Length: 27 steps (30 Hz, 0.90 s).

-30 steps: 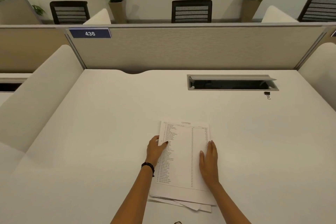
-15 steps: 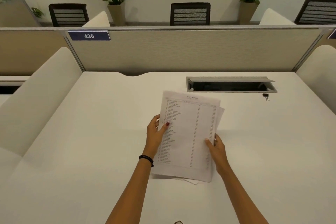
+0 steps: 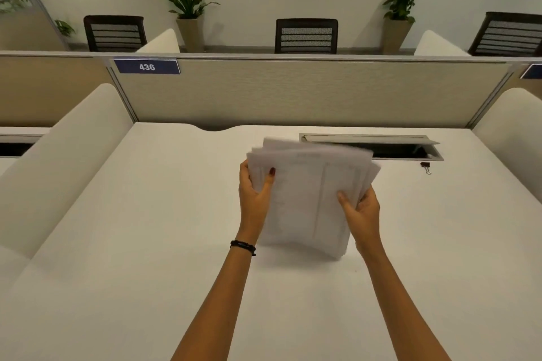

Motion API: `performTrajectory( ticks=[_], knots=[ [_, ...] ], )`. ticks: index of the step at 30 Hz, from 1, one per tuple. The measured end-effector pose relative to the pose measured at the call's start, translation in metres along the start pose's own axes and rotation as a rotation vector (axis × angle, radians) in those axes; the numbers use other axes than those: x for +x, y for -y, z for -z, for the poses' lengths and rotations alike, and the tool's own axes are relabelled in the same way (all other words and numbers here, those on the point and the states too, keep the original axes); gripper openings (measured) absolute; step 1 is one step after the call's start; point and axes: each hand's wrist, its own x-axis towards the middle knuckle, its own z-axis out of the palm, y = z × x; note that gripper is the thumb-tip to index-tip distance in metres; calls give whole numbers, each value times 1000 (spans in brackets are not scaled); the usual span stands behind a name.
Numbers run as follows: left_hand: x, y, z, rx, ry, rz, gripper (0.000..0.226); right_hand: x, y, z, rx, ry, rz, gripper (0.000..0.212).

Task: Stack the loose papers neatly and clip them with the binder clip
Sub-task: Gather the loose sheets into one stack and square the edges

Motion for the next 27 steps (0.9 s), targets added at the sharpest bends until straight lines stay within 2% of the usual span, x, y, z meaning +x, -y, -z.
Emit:
performTrajectory(
  ticks=[4,8,14,17,24,27],
  knots=[
    [-4,6,-4,35,31,23,37,2,-4,2,-40,29,-51,20],
    [-5,3,-10,73,47,6,32,2,3,5,-25,33,-14,6],
    [-4,-19,-15,7,-38,-53,31,4,20,9,-24,-4,41,8],
    [-5,-30,-18,-35,-95,-27,31,1,15,10,-42,48,-21,21],
    [12,-41,-30,3,-177,101,20,-5,15,8,-1,119,-75,32],
    [16,-36,-31,33,-205,121,12,-4,15,9,-20,133,-68,30]
  ],
)
